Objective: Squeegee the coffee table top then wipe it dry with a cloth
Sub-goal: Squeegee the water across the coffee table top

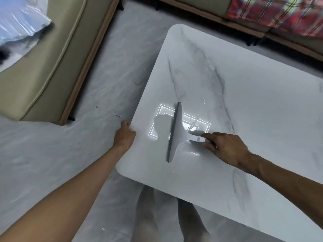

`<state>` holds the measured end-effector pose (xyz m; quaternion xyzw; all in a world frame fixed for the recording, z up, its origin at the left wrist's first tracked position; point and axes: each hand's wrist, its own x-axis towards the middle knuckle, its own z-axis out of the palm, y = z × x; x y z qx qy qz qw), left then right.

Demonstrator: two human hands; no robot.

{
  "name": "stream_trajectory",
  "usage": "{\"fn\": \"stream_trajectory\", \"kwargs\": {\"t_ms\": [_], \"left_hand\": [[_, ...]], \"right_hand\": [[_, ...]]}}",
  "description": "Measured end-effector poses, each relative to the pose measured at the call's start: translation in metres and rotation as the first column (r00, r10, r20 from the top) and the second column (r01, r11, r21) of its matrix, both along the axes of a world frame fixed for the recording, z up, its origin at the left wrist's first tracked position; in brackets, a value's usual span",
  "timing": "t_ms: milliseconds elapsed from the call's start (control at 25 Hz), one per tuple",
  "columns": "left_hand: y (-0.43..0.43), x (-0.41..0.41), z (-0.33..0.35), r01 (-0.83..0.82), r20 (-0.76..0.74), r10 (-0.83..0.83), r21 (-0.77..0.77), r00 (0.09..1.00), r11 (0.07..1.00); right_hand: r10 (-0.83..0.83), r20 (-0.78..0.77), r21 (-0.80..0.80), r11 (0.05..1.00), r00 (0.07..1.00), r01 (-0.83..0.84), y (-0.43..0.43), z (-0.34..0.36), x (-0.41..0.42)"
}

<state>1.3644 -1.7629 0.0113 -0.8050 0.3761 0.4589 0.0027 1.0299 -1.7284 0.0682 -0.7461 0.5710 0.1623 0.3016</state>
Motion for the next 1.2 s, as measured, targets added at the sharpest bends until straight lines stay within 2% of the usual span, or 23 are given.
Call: {"fn": "stream_trajectory", "kwargs": {"t_ms": [160, 280, 360, 480, 640, 720, 840, 960, 1080, 1200], "left_hand": [[0.045, 0.015, 0.004, -0.133, 0.062, 0.135, -0.035, 0.989, 0.99], [0.078, 0.024, 0.001, -0.199, 0.12, 0.199, -0.015, 0.973, 0.98], [0.094, 0.021, -0.002, -0.218, 0.103, 0.213, 0.046, 0.972, 0.975], [0.109, 0.011, -0.003, -0.177, 0.101, 0.166, 0.108, 0.981, 0.978], [0.116, 0.014, -0.006, -0.114, 0.094, 0.109, 0.056, 0.99, 0.992], [0.119, 0.018, -0.002, -0.143, 0.078, 0.141, 0.019, 0.987, 0.99], [0.13, 0.027, 0.009, -0.257, 0.036, 0.261, -0.094, 0.965, 0.962], [0.15, 0.043, 0.013, -0.319, 0.028, 0.327, -0.15, 0.945, 0.936], [0.165, 0.057, 0.007, -0.267, 0.084, 0.278, -0.118, 0.957, 0.956], [0.176, 0.055, 0.0, -0.167, 0.083, 0.173, -0.08, 0.981, 0.983]], "right_hand": [[0.136, 0.193, 0.117, 0.98, 0.972, -0.16, 0.01, -0.035, 0.118], [0.301, 0.206, 0.127, 0.935, 0.931, -0.33, 0.03, -0.056, 0.177], [0.336, 0.166, 0.099, 0.93, 0.927, -0.355, 0.035, -0.063, 0.169], [0.232, 0.131, 0.091, 0.965, 0.964, -0.245, 0.035, -0.061, 0.104], [0.074, -0.018, 0.052, 0.996, 0.997, -0.073, 0.038, -0.026, 0.009], [0.047, -0.077, 0.035, 0.998, 0.996, -0.044, 0.042, -0.008, -0.008], [0.071, 0.033, 0.01, 0.997, 0.997, -0.071, 0.053, -0.002, 0.029], [0.208, 0.164, 0.067, 0.973, 0.964, -0.221, 0.074, -0.02, 0.125], [0.306, 0.183, 0.074, 0.943, 0.934, -0.323, 0.087, -0.049, 0.195], [0.329, 0.127, 0.044, 0.94, 0.936, -0.337, 0.092, -0.066, 0.183]]}}
